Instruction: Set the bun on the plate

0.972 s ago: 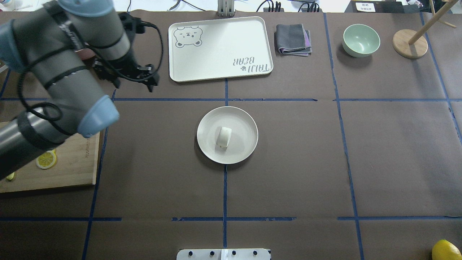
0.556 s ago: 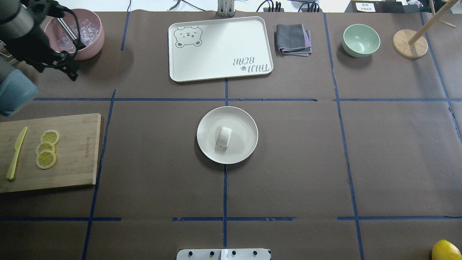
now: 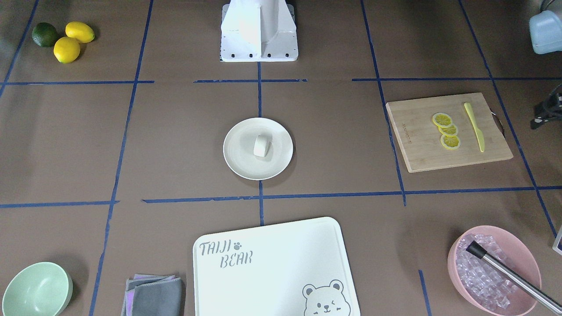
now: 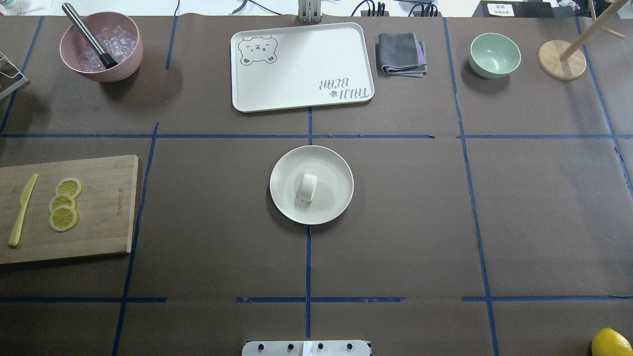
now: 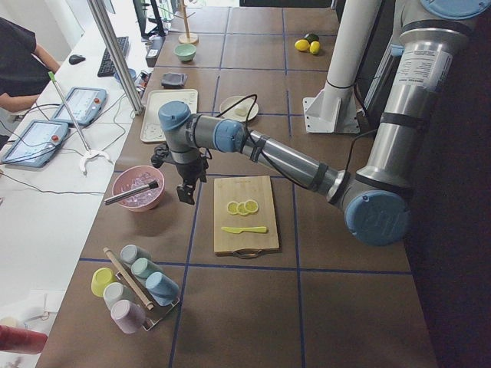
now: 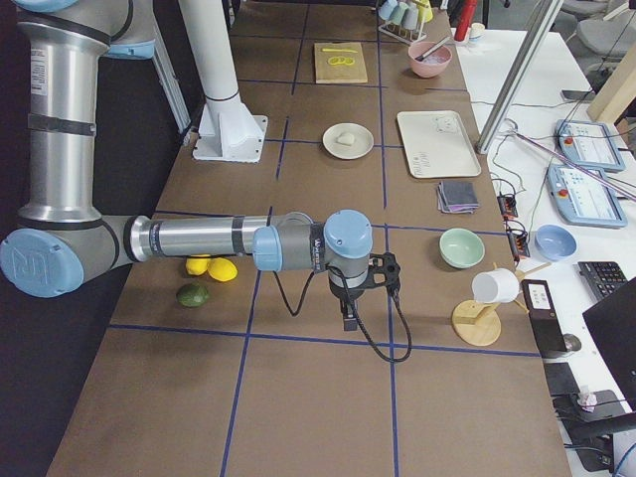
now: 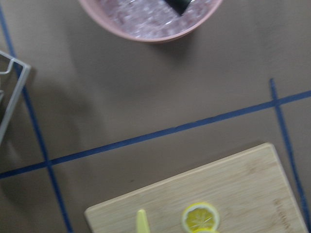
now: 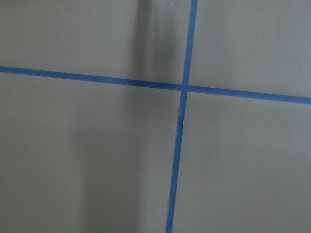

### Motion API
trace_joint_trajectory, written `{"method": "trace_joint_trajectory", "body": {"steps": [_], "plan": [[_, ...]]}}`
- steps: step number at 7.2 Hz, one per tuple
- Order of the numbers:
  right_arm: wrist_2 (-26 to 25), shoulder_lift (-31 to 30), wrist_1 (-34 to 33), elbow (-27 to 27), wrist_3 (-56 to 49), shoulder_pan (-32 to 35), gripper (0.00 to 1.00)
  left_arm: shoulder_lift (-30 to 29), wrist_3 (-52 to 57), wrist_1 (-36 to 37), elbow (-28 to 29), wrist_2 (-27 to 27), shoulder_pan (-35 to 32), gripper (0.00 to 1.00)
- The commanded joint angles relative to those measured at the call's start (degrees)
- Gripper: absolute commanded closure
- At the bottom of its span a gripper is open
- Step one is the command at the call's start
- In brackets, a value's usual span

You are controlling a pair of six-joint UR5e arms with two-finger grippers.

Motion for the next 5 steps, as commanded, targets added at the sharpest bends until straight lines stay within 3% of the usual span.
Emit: {"method": "trace_joint_trajectory", "body": {"steps": [1, 3, 5], "plan": [[0.0, 0.0, 0.0, 0.3, 0.1, 0.0, 0.00, 2.9, 14.7, -0.8, 11.3, -4.2, -7.9, 0.00], [0.0, 0.1, 0.0, 0.6, 0.2, 0.1, 0.00, 6.9, 14.9, -4.8, 11.9, -4.3, -9.6, 0.00], [-0.2, 0.2, 0.1, 0.5, -0.2, 0.1, 0.00, 7.2, 13.2, -4.9, 11.9, -4.1, -9.6, 0.00]]}}
